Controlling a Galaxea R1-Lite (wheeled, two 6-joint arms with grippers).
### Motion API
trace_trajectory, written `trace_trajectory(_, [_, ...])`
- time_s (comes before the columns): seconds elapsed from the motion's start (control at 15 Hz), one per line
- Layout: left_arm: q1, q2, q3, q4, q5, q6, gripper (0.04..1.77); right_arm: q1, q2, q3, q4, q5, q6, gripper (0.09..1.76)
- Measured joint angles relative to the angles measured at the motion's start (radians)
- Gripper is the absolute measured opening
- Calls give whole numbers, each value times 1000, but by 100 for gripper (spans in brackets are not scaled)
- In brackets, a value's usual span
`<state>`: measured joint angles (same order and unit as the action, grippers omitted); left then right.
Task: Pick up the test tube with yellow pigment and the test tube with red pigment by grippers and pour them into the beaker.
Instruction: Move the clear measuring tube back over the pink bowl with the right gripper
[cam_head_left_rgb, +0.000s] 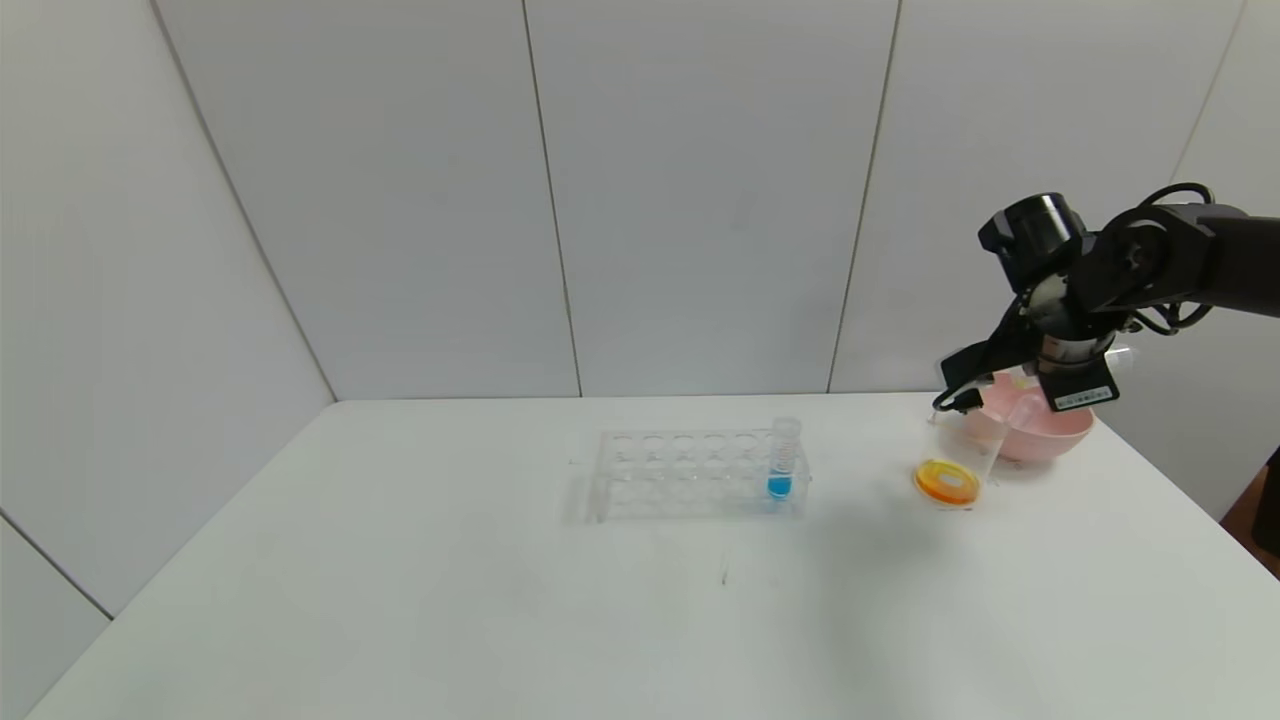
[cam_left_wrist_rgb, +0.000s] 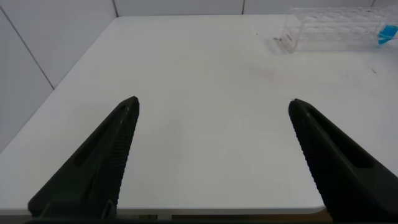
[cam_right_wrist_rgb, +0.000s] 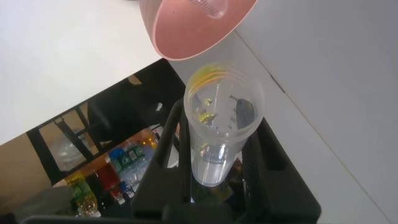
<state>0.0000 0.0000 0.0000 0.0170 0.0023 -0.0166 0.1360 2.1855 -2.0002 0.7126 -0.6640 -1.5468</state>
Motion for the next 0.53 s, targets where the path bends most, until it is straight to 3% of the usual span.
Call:
trace_trajectory(0.33, [0, 0, 0, 0, 0, 0, 172, -16, -14, 0, 19, 41, 3, 53])
trace_trajectory(0.53, [0, 0, 0, 0, 0, 0, 172, -60, -54, 0, 93, 264, 54, 53])
